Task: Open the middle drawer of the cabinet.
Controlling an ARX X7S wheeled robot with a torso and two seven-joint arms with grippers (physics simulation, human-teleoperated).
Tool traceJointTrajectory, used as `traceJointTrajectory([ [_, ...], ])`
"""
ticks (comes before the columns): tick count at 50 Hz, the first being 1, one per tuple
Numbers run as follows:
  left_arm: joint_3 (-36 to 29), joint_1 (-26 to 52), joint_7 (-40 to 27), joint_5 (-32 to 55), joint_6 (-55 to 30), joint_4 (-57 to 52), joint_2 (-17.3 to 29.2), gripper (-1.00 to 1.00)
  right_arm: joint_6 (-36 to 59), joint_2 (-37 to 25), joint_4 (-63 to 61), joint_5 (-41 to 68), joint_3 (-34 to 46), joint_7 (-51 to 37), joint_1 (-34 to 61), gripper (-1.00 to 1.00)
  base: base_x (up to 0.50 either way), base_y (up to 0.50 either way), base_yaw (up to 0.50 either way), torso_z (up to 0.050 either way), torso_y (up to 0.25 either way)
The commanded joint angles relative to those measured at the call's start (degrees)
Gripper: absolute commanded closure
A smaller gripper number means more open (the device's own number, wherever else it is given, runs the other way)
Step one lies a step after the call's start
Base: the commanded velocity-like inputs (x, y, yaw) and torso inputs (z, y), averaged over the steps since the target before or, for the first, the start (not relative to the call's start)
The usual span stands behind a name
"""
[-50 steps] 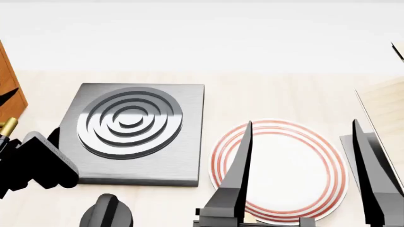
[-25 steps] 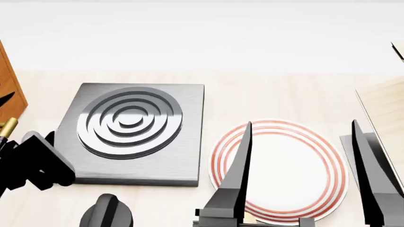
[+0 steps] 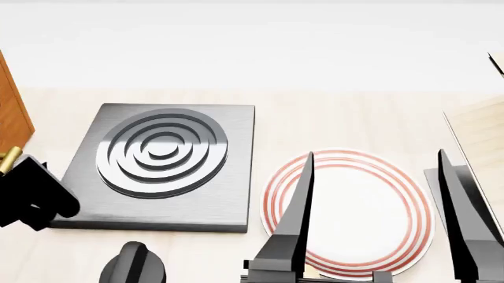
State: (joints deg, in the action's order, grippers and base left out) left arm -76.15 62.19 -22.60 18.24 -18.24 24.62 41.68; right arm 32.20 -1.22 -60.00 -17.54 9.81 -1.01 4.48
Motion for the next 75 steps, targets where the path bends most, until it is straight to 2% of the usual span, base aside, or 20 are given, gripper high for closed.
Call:
traceJointTrajectory([
  [1,1.86,0.31,1.98,-0.77,0.81,3.77,-2.48,-1.00,0.15,1.13,0.01,-1.07,-1.23,1.44,0.02,-1.00,0.00,0.00,0.00,0.000,0.000],
  [34,1.75,1.91,1.55,-2.91,0.86,9.70,-3.90,-1.00,-0.25,1.13,0.01,-0.95,-1.51,1.57,-0.51,-1.00,0.00,0.00,0.00,0.000,0.000],
  [75,-4.45,5.11,7.90,-9.69,1.81,22.33,-9.21,-1.00,-0.27,1.13,0.01,-0.49,-1.82,1.79,-0.46,-1.00,0.00,0.00,0.00,0.000,0.000],
])
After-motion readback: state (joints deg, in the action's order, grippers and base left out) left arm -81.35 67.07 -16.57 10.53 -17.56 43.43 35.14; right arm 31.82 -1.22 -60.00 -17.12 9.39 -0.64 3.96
